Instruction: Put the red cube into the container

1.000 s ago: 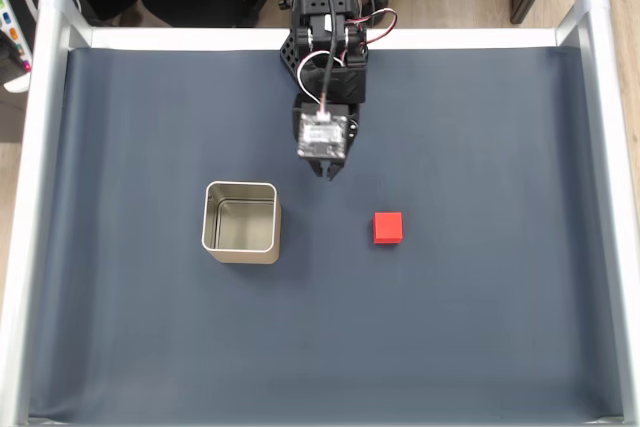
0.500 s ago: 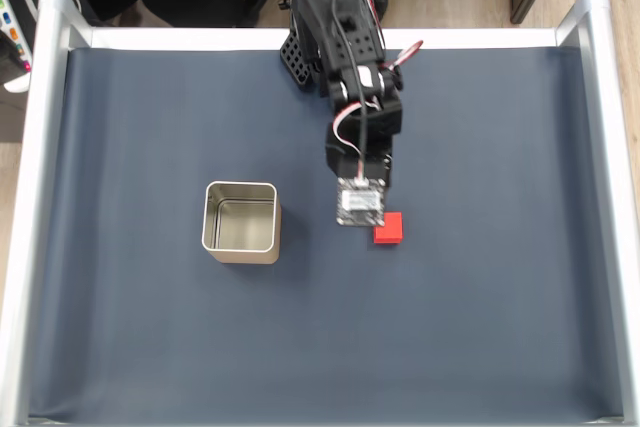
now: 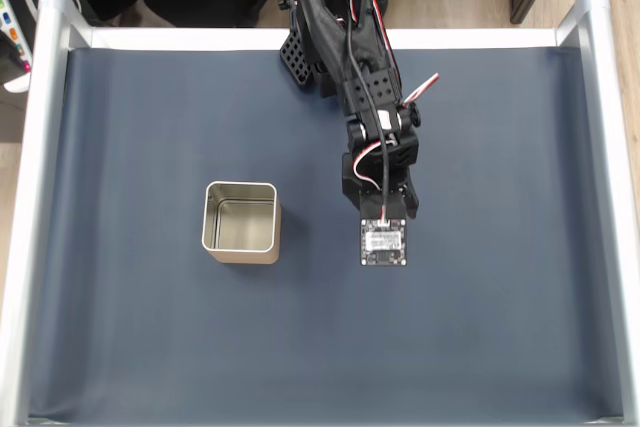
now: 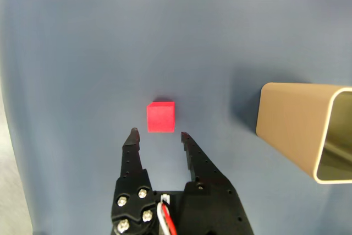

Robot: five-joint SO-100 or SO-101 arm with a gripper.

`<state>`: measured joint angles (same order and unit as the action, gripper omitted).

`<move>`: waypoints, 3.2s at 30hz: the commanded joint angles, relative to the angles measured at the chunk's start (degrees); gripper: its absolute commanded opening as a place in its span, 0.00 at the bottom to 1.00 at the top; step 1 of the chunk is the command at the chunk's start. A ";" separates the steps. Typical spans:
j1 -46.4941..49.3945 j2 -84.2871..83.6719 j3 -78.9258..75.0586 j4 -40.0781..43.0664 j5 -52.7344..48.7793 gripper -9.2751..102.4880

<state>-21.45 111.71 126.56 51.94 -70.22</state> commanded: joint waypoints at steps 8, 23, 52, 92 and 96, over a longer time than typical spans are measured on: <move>0.00 -5.19 -3.69 -4.13 -0.88 0.32; -0.44 -10.46 -4.22 -8.79 -1.76 0.31; 2.46 1.93 -13.18 9.14 -6.24 0.08; 43.95 8.88 -21.18 14.59 -25.58 0.08; 44.56 8.26 -17.31 11.87 -24.35 0.08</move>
<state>22.59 119.79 108.72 65.74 -95.36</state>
